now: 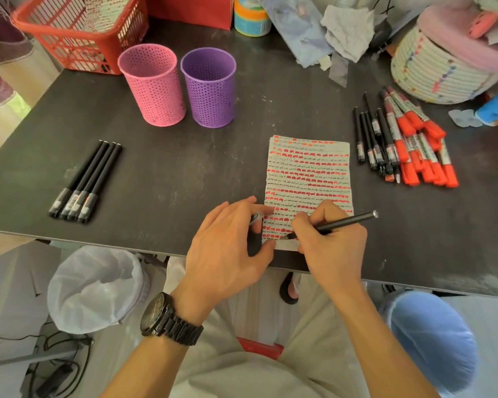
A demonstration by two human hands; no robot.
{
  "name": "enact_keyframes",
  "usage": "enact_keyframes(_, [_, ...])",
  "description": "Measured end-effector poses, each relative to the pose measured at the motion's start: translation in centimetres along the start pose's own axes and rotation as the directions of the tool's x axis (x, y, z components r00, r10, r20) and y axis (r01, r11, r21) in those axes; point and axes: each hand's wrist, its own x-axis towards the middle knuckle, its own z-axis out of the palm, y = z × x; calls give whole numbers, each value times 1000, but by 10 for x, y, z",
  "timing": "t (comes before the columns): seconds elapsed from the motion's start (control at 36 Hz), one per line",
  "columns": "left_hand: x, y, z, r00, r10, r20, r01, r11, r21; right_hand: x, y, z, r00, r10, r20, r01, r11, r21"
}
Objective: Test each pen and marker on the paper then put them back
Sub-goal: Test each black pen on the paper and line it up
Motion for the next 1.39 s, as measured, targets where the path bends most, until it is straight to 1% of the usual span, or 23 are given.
enact_keyframes(0.31, [0, 0, -1, 1000, 20, 15, -20, 1000, 11, 1, 0, 0, 1000, 9, -8, -9, 1000, 9])
enact_keyframes(0.5, [0, 0, -2, 999, -10, 38, 10, 1000, 2, 1, -2, 0, 1000, -11, -7, 11, 1000, -7])
enact_keyframes(0.72, [0, 1, -2, 1000, -13, 27, 13, 1000, -19, 1, 2, -1, 999, -46, -5, 46, 999, -8])
enact_keyframes(0.83, [-1, 1, -2, 999, -16, 29, 16, 1000, -17, 0, 1, -1, 999, -31, -12, 31, 999, 10])
enact_keyframes(1.25, [0, 2, -5, 999, 20, 40, -19, 1000, -12, 0, -7, -2, 1000, 21, -15, -21, 1000, -20])
enact_keyframes(1.31, [1, 2, -6, 999, 16, 50, -15, 1000, -16, 0, -8, -3, 998, 52, -25, -51, 999, 15])
enact_keyframes(1.39, [1, 3, -7, 996, -6, 86, 8, 1000, -24, 3, -8, -7, 989, 137, -54, -123, 971, 205])
